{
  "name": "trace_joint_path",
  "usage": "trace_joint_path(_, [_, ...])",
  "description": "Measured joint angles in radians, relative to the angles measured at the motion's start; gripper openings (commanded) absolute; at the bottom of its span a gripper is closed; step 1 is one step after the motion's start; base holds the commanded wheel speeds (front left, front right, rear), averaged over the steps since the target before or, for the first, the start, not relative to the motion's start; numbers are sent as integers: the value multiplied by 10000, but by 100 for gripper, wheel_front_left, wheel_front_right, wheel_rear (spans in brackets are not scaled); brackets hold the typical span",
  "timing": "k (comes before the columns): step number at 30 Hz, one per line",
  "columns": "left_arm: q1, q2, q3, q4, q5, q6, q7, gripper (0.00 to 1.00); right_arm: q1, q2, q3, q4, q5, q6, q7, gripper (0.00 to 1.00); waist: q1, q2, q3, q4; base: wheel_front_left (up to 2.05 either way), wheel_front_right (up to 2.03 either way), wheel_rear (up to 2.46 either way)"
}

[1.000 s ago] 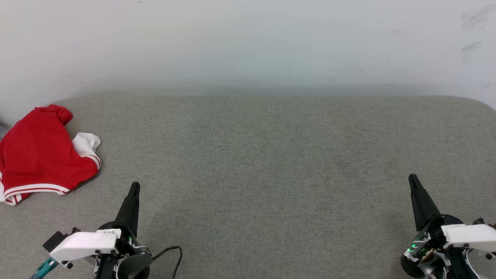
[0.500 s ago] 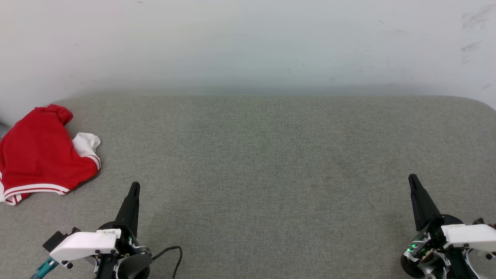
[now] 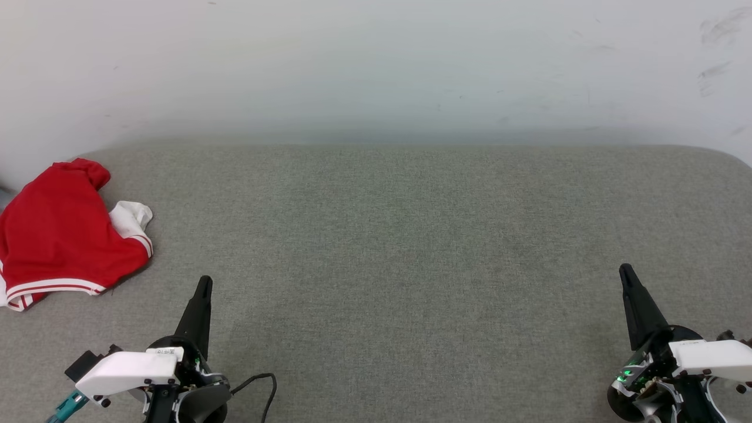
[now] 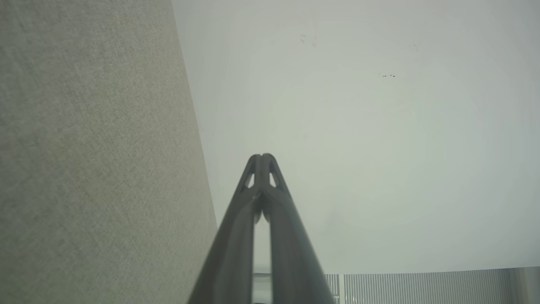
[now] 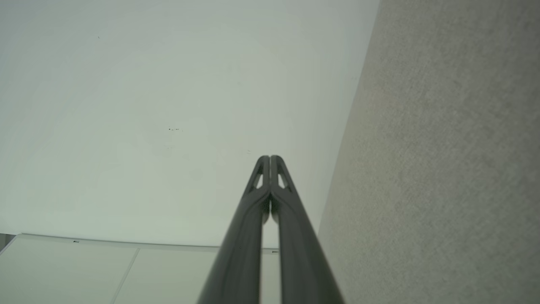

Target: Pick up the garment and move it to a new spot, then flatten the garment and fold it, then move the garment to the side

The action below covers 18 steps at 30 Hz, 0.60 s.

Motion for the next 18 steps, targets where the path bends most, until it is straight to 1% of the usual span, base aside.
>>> trace_joint_path(17, [0, 0, 2, 0, 0, 2, 0, 0, 0, 0, 2, 0, 0, 0, 0, 0, 0, 0, 0, 0, 0, 0, 0])
trace_joint_path(18, [14, -2, -12, 44, 0, 2, -2, 100, 24, 0, 4, 42, 2, 2, 0, 100, 0, 0, 0, 0, 0, 0, 0])
